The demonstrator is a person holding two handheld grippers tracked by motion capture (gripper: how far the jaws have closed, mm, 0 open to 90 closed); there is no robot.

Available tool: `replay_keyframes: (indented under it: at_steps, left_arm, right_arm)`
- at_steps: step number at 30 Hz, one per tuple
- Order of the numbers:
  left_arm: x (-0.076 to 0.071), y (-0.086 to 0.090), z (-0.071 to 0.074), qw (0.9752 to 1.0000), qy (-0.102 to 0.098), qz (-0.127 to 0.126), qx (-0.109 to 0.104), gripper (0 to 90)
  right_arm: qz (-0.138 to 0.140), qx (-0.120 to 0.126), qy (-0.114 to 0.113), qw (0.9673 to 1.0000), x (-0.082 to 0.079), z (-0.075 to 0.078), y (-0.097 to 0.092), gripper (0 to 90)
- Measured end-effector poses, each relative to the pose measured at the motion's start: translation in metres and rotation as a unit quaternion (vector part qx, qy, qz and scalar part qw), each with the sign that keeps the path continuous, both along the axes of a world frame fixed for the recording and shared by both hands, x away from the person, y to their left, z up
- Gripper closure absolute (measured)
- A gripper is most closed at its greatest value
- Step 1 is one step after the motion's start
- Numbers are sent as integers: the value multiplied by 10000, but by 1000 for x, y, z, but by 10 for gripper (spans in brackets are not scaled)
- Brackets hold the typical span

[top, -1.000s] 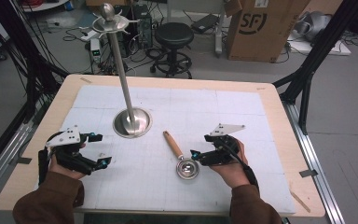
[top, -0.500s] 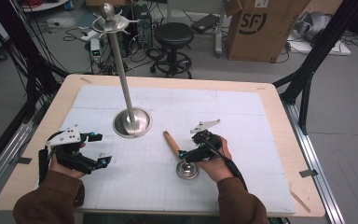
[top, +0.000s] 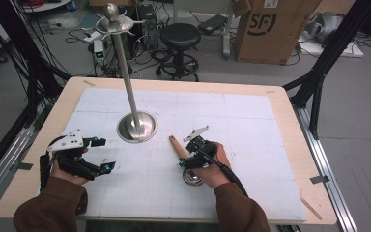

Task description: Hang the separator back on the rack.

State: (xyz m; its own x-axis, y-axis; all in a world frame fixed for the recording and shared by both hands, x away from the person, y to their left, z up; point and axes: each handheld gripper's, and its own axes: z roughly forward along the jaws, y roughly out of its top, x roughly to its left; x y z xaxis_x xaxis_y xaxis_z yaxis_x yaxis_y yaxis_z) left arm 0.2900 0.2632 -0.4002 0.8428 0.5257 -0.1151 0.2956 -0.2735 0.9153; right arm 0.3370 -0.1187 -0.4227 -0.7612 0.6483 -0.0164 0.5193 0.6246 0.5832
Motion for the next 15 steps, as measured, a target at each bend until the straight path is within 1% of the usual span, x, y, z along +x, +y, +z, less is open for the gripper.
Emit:
replay_keyframes:
  at_steps: [3,8,9,12,15]
  left_arm:
    - [0,0,0,10000,-3,-7,11,45]
    - [0,-1,0,10000,2,-14,15,45]
    - [0,-1,0,10000,1,-16,16,45]
    - [0,-1,0,10000,2,-18,12,45]
    - [0,-1,0,10000,11,-19,2,45]
  right_arm:
    - [-12,-62,31,10000,-1,-1,2,401]
    - [100,-250,107,9996,-3,-4,5,491]
    - [130,-260,128,9995,-4,-5,5,524]
    - [221,-247,165,9993,-5,-4,6,575]
    - [246,-229,187,9993,-4,-4,5,584]
